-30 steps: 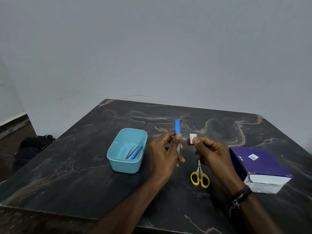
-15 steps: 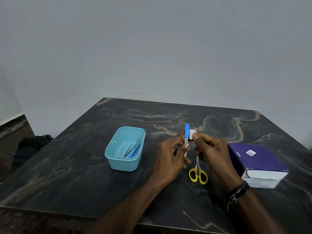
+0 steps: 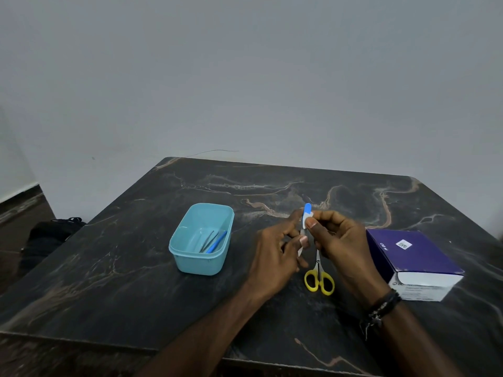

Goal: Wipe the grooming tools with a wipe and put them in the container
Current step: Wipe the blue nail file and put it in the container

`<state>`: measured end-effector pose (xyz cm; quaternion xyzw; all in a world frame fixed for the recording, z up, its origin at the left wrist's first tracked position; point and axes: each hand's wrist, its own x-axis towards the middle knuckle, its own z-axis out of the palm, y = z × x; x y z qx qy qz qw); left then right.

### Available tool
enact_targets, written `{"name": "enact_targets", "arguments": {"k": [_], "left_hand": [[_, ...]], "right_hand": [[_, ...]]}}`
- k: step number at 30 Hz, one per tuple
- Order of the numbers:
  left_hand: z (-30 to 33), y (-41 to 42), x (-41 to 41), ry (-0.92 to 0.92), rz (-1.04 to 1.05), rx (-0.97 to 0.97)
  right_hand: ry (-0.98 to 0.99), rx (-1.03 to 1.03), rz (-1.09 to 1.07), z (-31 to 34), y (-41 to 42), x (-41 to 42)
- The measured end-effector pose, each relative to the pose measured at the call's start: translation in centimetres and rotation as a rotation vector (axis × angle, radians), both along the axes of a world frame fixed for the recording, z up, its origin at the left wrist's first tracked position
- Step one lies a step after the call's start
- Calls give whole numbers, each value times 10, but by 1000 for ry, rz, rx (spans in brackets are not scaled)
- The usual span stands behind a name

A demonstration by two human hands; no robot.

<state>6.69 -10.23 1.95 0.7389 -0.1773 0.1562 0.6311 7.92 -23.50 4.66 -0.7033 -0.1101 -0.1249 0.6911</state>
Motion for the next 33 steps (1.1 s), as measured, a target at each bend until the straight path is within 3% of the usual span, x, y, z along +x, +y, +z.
{"name": "enact_targets", "arguments": {"k": [12, 18, 26, 33], "left_hand": [[3, -1, -2, 76, 33, -6], [4, -3, -4, 96, 22, 26], [5, -1, -2, 83, 55, -7], [3, -3, -2, 69, 18, 60]], "right_hand": [[11, -89, 58, -2, -1, 1], [26, 52, 2, 4, 0, -2], [82, -50, 100, 7, 0, -6], [64, 40, -66, 4, -3, 0]]}}
